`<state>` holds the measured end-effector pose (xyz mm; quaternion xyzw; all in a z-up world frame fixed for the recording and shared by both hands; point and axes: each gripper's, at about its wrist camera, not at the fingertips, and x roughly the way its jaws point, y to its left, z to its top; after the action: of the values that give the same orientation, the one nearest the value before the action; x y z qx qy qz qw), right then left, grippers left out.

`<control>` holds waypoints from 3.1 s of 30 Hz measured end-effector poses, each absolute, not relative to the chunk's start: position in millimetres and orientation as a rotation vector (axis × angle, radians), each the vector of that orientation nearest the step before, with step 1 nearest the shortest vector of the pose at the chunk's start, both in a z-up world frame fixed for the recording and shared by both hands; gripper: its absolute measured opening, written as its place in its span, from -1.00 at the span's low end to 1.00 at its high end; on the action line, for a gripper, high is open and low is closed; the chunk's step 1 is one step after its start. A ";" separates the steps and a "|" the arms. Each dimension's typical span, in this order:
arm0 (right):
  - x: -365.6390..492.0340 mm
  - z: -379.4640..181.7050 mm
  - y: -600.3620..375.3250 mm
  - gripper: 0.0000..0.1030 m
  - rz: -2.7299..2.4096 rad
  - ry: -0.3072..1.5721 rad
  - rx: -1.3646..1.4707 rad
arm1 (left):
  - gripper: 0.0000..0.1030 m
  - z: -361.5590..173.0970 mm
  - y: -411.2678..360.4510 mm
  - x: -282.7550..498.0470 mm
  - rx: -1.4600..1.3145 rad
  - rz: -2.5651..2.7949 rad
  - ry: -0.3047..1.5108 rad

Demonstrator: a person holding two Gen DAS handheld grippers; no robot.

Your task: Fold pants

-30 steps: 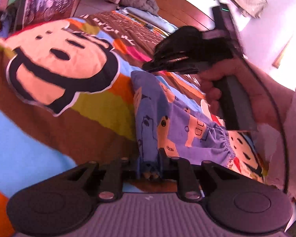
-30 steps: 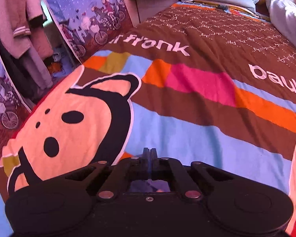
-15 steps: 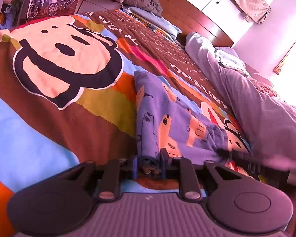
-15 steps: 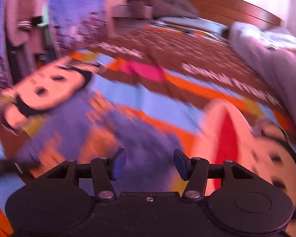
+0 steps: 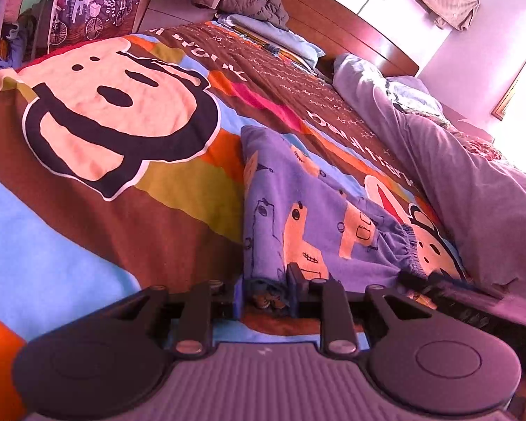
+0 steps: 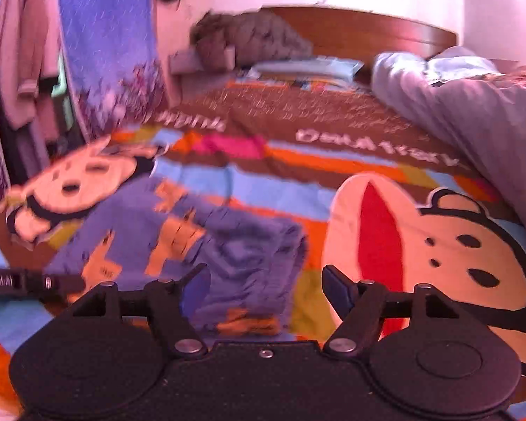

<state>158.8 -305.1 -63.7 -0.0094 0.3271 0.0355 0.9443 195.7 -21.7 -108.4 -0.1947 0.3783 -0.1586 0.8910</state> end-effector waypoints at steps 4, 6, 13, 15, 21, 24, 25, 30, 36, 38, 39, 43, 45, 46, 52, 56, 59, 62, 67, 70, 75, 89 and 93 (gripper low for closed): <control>168.9 -80.9 -302.5 0.36 0.064 0.775 0.015 | -0.45 -109.0 -19.6 196.7 -0.418 -0.335 0.788; 168.5 -81.7 -309.1 0.40 0.067 0.775 0.070 | -0.43 -109.4 -18.8 197.4 -0.424 -0.339 0.792; 161.0 -82.7 -335.7 0.47 0.046 0.741 0.277 | -0.40 -109.9 -20.1 198.0 -0.419 -0.333 0.792; 158.8 -82.1 -341.0 0.51 0.050 0.734 0.309 | -0.36 -109.7 -21.0 197.9 -0.413 -0.332 0.792; 154.0 -80.3 -349.3 0.62 0.043 0.715 0.359 | 0.18 -99.6 -14.5 189.6 -0.430 -0.307 0.795; 152.5 -80.3 -352.5 0.66 0.038 0.703 0.378 | 0.41 -83.8 3.0 183.0 -0.543 -0.263 0.746; 152.1 -80.4 -353.6 0.66 0.038 0.698 0.386 | 0.41 -76.4 4.9 187.1 -0.549 -0.254 0.735; 148.9 -78.1 -361.7 0.65 -0.034 0.667 0.449 | 0.45 -39.2 -28.3 222.6 -0.287 -0.250 0.638; 173.0 -68.7 -374.2 0.65 -0.119 0.634 0.500 | 0.50 -44.0 -105.7 265.8 0.085 -0.209 0.630; 190.3 -69.4 -370.5 0.65 -0.099 0.654 0.465 | 0.49 -65.5 -121.5 275.7 0.173 -0.175 0.657; 200.2 -72.6 -367.3 0.65 -0.080 0.673 0.453 | 0.48 -77.8 -123.4 281.3 0.194 -0.157 0.690; 219.4 -98.6 -370.4 0.65 -0.085 0.783 0.500 | 0.79 -108.0 -87.1 295.3 -0.040 -0.142 0.787; 215.5 -101.4 -380.5 0.65 -0.084 0.757 0.574 | 0.80 -106.5 -69.6 294.1 -0.152 -0.160 0.777; 213.9 -102.2 -382.2 0.65 -0.087 0.752 0.587 | 0.80 -105.7 -68.6 292.9 -0.159 -0.163 0.777; 194.8 -94.7 -388.1 0.66 -0.042 0.641 0.646 | 0.81 -81.3 -65.9 271.5 -0.224 -0.179 0.853; 162.2 -83.4 -385.2 0.80 -0.027 0.615 0.687 | 0.94 -80.8 -60.2 243.1 -0.242 -0.252 0.857; 148.2 -89.4 -368.6 0.90 -0.002 0.679 0.690 | 0.96 -99.0 -64.9 230.3 -0.157 -0.225 0.869; 150.9 -87.9 -352.9 0.91 -0.033 0.733 0.597 | 0.99 -97.6 -65.8 228.6 -0.163 -0.217 0.863; 156.1 -88.4 -344.4 0.97 -0.036 0.766 0.550 | 0.99 -97.0 -72.4 225.0 -0.121 -0.214 0.870; 151.8 -89.3 -349.0 0.97 -0.032 0.740 0.587 | 0.99 -97.1 -70.6 224.4 -0.130 -0.218 0.866; 149.1 -91.1 -355.9 0.97 -0.023 0.718 0.638 | 0.99 -97.7 -65.2 223.3 -0.155 -0.227 0.855; 146.4 -91.5 -359.6 0.98 -0.019 0.697 0.663 | 0.99 -98.9 -49.8 219.4 -0.271 -0.248 0.816; 146.3 -91.5 -359.0 0.98 -0.017 0.696 0.666 | 0.99 -100.0 -29.7 213.3 -0.420 -0.275 0.745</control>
<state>146.3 -359.0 -91.5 0.3203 0.3345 -0.0082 0.8862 213.3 -29.7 -100.0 -0.2030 0.3602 -0.1329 0.9008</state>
